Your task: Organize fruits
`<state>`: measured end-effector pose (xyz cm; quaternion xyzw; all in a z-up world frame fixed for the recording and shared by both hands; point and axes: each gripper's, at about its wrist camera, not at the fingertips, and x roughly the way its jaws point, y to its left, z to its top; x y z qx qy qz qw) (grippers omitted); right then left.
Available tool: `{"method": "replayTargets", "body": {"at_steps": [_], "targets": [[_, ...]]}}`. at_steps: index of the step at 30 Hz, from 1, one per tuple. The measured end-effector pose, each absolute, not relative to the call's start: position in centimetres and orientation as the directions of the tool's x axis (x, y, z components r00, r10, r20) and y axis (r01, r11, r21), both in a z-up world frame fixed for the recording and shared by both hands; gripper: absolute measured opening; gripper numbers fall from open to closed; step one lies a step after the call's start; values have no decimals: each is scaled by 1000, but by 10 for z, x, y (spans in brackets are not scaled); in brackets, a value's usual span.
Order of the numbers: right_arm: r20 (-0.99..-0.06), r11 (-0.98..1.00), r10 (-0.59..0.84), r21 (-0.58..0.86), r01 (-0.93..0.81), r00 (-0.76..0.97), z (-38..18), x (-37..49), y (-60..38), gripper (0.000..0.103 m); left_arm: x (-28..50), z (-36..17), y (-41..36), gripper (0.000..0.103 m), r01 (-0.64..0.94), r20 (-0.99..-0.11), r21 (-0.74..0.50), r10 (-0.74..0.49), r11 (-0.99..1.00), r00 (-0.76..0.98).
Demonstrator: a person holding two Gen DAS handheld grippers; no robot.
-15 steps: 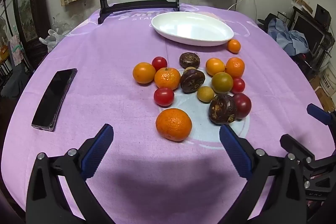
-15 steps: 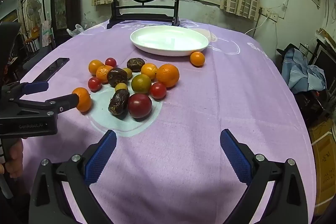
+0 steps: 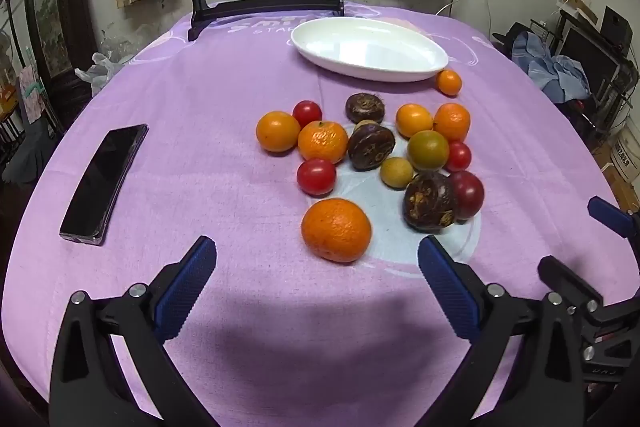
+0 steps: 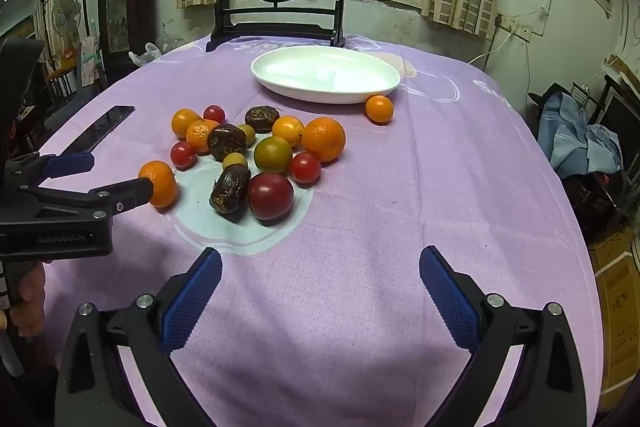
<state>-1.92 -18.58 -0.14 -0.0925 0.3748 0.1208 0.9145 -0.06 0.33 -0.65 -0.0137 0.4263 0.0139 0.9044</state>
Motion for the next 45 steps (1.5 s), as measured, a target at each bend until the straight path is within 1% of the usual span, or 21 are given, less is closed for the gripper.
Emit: {"method": "replayTargets", "body": {"at_steps": [10, 21, 45], "targets": [[-712, 951, 163, -70, -301, 683, -7, -18, -185, 100, 8, -22, 8, 99, -33, -802, -39, -11, 999, 597], [-713, 951, 181, -48, -305, 677, -6, -19, -190, 100, 19, -33, -4, 99, -24, -815, 1, 14, 1000, 579], [-714, 956, 175, -43, -291, 678, -5, -19, -187, 100, 8, -16, 0, 99, -46, -793, -12, 18, 999, 609]]}}
